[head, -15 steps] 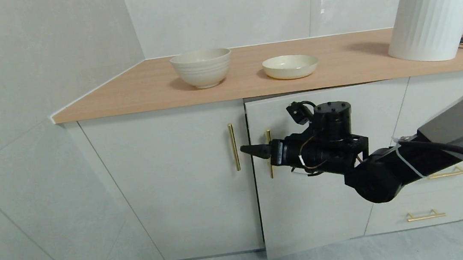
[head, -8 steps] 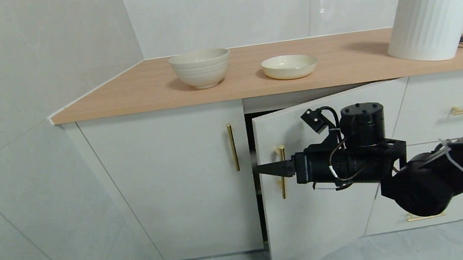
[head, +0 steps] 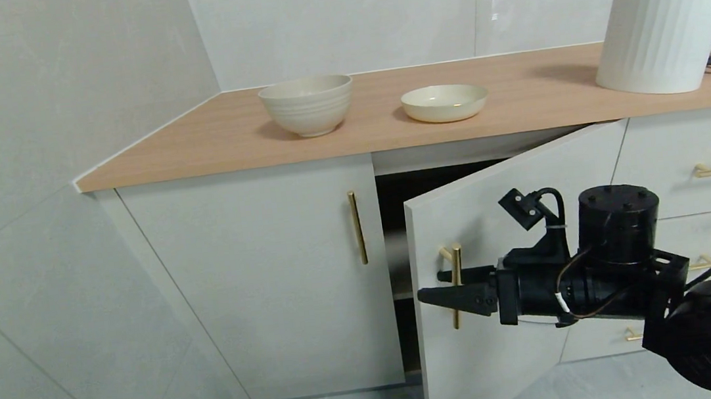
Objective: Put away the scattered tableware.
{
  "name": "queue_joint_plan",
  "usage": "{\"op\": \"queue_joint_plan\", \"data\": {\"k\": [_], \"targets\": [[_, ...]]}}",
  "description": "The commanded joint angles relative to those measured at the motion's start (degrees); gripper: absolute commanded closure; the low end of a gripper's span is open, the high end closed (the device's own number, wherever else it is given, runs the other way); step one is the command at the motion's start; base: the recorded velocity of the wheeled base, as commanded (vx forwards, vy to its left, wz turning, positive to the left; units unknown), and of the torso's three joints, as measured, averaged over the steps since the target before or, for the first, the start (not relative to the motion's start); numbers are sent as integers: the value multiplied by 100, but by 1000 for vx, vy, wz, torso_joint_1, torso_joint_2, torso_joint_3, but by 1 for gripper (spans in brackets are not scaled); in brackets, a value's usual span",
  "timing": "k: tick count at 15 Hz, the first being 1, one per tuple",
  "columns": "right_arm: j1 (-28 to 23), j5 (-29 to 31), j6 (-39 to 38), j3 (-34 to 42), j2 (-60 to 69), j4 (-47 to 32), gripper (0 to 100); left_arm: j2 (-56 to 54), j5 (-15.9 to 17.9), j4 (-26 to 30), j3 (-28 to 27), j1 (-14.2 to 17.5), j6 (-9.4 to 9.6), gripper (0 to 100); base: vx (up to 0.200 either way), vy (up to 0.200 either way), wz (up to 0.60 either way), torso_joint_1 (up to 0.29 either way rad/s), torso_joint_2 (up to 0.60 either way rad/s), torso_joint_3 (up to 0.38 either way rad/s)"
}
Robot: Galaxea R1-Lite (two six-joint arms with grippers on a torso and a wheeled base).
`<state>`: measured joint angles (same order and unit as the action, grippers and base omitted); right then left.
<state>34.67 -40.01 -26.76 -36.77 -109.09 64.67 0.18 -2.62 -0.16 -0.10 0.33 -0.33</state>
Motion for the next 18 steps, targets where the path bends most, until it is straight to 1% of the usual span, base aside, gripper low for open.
{"op": "queue_joint_plan", "data": {"k": [1,5,7,8,9,10,11,12,13,14,15,16,17,18], "targets": [[-4,-51,-14,249,152,-16,0,-1,-2,-2,1,2,-2,0,0,0,0,0,0,0],[-4,-112,-14,425,222,19,0,-1,-2,-2,1,2,7,0,0,0,0,0,0,0],[-4,-112,-5,609,231,213,0,-1,-10,-46,-17,2,24,0,0,0,0,0,0,0],[-4,-112,-5,697,239,344,0,-1,42,-186,-263,2,15,0,0,0,0,0,0,0],[-13,-112,-5,794,257,467,0,140,253,-98,-825,-77,7,0,0,0,0,0,0,0],[-13,-112,-5,820,257,538,0,571,561,165,-1432,-191,7,0,0,0,0,0,0,0],[-4,-112,-5,847,266,547,0,1028,789,367,-1933,-200,7,0,0,0,0,0,0,0],[-4,-112,-5,891,301,547,0,1819,1141,420,-2390,-209,7,0,0,0,0,0,0,0],[-4,-112,-5,891,319,547,0,2258,1361,403,-2609,-209,7,0,0,0,0,0,0,0],[-4,-112,-5,917,380,547,0,3225,1791,280,-3075,-209,-2,0,0,0,0,0,0,0],[-4,-112,4,917,415,547,0,3805,1967,130,-3348,-209,-2,0,0,0,0,0,0,0],[-13,-112,-5,926,538,547,0,4737,2117,-309,-3699,-235,-2,0,0,0,0,0,0,0],[-22,-104,-5,934,600,547,0,5282,2125,-652,-3857,-420,7,0,0,0,0,0,0,0],[-22,-104,-5,952,617,547,0,5739,2099,-916,-3954,-675,-2,0,0,0,0,0,0,0]]}}
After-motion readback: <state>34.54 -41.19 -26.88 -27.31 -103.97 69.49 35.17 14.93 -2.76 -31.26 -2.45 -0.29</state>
